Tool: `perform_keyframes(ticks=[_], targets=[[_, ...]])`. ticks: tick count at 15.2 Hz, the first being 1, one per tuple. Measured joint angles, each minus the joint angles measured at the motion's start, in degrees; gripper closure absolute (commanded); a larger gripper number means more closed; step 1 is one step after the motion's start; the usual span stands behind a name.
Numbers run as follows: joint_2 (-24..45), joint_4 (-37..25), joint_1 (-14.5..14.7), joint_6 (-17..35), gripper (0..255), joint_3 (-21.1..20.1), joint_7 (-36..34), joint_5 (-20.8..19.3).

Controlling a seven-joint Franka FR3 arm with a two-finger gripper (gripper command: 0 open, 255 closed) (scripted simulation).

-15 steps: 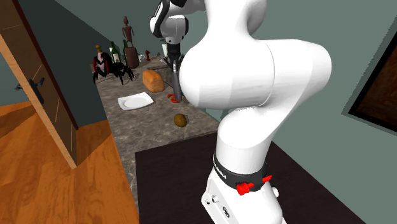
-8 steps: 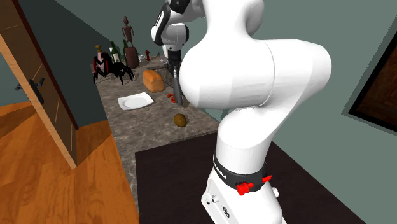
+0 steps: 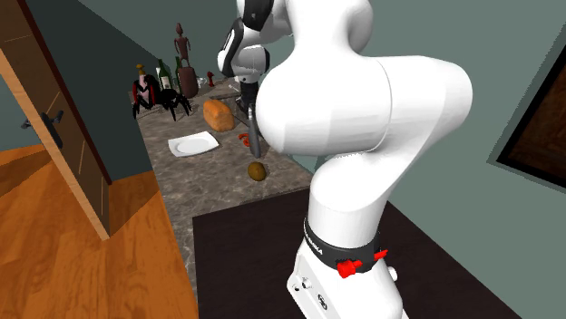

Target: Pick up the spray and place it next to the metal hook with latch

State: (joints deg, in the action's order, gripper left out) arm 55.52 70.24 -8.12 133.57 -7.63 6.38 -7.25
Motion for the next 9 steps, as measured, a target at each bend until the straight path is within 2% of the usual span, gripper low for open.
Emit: perform_keyframes(ticks=[9], targets=[[1.65,-0.58,0.13,1.08,255,0.14,-0.05,-0.12]])
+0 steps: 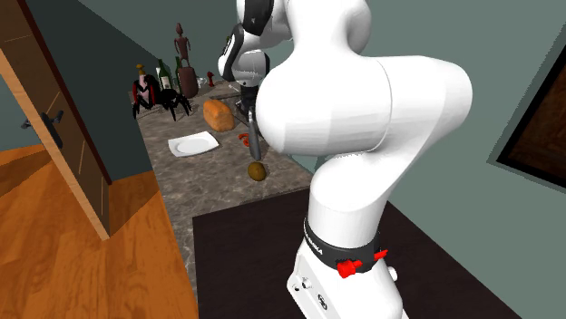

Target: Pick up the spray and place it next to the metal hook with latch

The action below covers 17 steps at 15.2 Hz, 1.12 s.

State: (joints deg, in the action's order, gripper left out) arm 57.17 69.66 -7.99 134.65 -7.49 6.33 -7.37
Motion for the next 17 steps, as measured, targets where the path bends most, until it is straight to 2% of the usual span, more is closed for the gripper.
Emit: perform_keyframes(ticks=[1,7,11,17], targets=[[0.0,0.0,0.0,0.0,0,0.0,0.0,0.0],[0.0,-0.02,0.0,0.0,0,0.0,0.0,0.0],[-5.05,3.4,-0.27,-1.6,0,-0.37,-0.17,0.23],[-6.45,4.07,-0.59,-2.37,0,-0.49,0.06,0.37]])
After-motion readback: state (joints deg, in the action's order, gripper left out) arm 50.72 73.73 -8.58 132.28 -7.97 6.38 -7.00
